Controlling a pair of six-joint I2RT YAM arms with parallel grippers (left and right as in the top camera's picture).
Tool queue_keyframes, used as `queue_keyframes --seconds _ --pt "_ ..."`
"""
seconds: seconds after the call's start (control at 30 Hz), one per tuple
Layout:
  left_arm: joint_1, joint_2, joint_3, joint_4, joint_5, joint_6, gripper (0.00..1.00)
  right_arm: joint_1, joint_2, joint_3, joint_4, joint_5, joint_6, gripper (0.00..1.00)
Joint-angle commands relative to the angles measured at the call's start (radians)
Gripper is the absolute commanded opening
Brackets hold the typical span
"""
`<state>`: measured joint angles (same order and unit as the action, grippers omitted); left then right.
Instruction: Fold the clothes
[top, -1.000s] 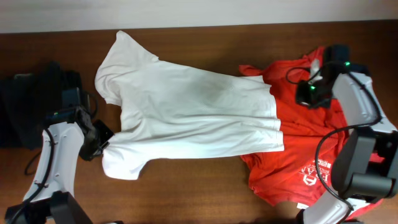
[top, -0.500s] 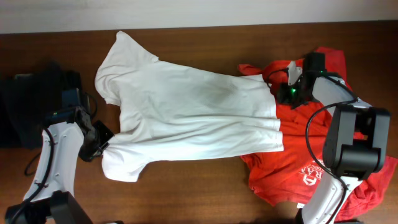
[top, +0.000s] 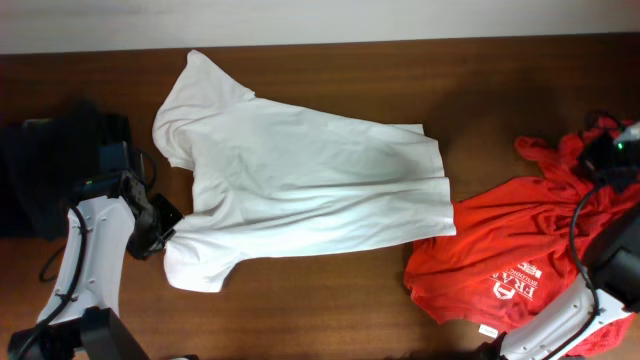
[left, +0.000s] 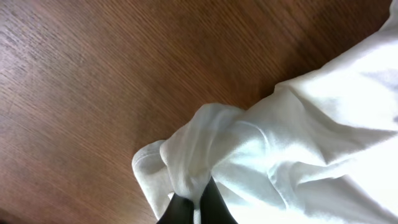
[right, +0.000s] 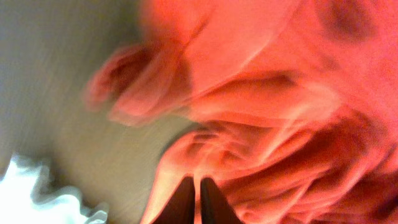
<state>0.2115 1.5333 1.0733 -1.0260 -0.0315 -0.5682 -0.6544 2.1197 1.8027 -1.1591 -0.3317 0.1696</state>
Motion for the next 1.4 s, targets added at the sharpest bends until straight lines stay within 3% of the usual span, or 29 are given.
queue_keyframes --seconds 0.0,0.1,0.23,0.37,0.57,0.67,0.77,0.83,1.0,1.1,1.17,1.2,1.27,1.3,1.33,1.37 --pt "-0.002 -0.008 0.003 0.001 0.017 -0.011 0.00 0.132 -0.119 0.018 -0.192 -0.013 -0.096 0.07" --pt "-0.002 -0.008 0.003 0.003 0.017 -0.011 0.00 0.256 -0.158 -0.065 -0.325 0.038 -0.096 0.04" --pt "-0.002 -0.008 0.003 0.005 0.017 -0.010 0.01 0.344 -0.270 -0.336 -0.281 0.027 -0.084 0.04" --pt "-0.002 -0.008 0.003 0.013 0.017 -0.010 0.00 0.451 -0.421 -0.656 -0.167 0.010 -0.084 0.05" --pt "-0.002 -0.008 0.003 0.010 0.017 -0.010 0.00 0.625 -0.428 -0.921 0.171 -0.005 -0.078 0.05" --pt "-0.002 -0.008 0.003 0.010 0.017 -0.010 0.00 0.624 -0.428 -1.000 0.301 0.040 -0.032 0.05" --pt "-0.002 -0.008 0.003 0.004 0.017 -0.010 0.00 0.557 -0.428 -1.008 0.350 0.353 0.176 0.05" --pt "-0.002 -0.008 0.003 -0.001 0.017 -0.010 0.01 0.468 -0.428 -1.007 0.379 0.461 0.260 0.12" --pt "-0.002 -0.008 0.003 -0.005 0.017 -0.010 0.01 0.140 -0.428 -0.969 0.427 0.552 0.344 0.13" --pt "-0.002 -0.008 0.003 -0.005 0.017 -0.010 0.01 -0.030 -0.429 -0.848 0.306 0.544 0.454 0.09" --pt "-0.002 -0.008 0.003 -0.005 0.017 -0.010 0.01 -0.084 -0.429 -0.745 0.225 0.492 0.453 0.08" --pt "-0.002 -0.008 0.003 -0.005 0.017 -0.010 0.01 -0.087 -0.429 -0.704 0.204 0.439 0.428 0.07" --pt "-0.002 -0.008 0.003 -0.004 0.016 -0.010 0.01 -0.053 -0.430 -0.617 0.175 0.143 0.145 0.08" --pt "-0.002 -0.008 0.003 -0.004 0.017 -0.010 0.00 -0.004 -0.431 -0.594 0.132 -0.018 -0.005 0.15" --pt "-0.002 -0.008 0.003 -0.005 0.017 -0.010 0.01 0.041 -0.430 -0.594 0.097 -0.060 -0.071 0.32" --pt "-0.002 -0.008 0.003 -0.005 0.017 -0.010 0.01 0.097 -0.430 -0.605 0.064 -0.057 -0.108 0.37"
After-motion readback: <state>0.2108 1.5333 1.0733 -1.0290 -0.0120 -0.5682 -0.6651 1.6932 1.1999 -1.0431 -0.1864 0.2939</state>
